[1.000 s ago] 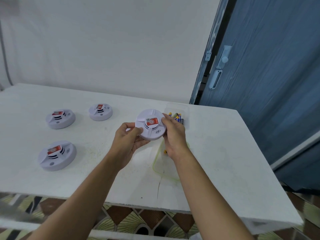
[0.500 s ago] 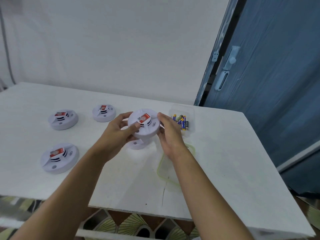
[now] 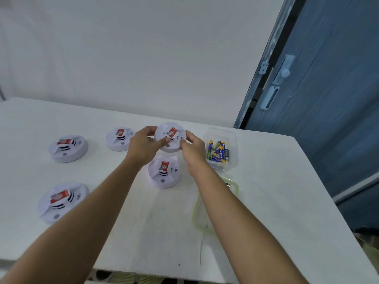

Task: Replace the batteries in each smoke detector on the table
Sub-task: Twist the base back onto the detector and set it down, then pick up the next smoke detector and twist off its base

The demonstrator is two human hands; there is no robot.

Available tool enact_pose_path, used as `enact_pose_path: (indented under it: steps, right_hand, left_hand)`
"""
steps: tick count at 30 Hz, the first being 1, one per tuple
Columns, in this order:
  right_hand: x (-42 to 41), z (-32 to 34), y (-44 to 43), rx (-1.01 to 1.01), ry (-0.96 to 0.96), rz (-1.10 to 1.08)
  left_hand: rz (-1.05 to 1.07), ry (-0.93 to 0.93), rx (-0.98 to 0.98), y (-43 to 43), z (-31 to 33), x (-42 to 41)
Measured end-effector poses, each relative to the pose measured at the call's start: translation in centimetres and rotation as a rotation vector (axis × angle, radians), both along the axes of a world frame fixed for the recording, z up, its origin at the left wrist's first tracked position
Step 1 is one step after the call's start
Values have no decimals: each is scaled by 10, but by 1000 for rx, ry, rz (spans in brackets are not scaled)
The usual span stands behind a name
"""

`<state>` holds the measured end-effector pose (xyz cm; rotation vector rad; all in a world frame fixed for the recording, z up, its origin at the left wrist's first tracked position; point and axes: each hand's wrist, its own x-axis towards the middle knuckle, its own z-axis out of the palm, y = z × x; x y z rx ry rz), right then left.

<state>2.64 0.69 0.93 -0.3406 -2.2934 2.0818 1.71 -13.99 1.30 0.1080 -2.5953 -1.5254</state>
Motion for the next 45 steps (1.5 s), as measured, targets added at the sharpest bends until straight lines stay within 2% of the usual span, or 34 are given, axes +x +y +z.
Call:
enact_pose_path:
  steps: [6, 12, 20, 27, 30, 34, 38, 42, 45]
  right_hand:
    - [-16, -13, -9, 160, -114, -32]
    - [-16, -18, -9, 263, -159, -57]
    - [-16, -18, -13, 321, -192, -47]
    - [-9, -8, -18, 310, -283, -19]
    - [0, -1, -28, 423, -157, -18]
    - [25, 13, -56, 302, 135, 76]
    - [50, 15, -91, 264, 229, 255]
    - [63, -3, -125, 365, 234, 398]
    - [63, -27, -146, 588, 269, 509]
  left_hand:
    - [-45, -94, -145, -3, -18, -23]
    - [-76, -150, -159, -9, -33, -25]
    - [-110, -173, -170, -12, -34, -22]
    - [-203, -206, -270, -20, -21, -15]
    - [-267, -170, -309, -33, -12, -4]
    - [-303, -71, -373, -66, -1, 17]
    - [-262, -10, -543, -104, 6, 45]
    - [-182, -112, -759, -144, 4, 73]
    - [-121, -274, -860, -164, 5, 96]
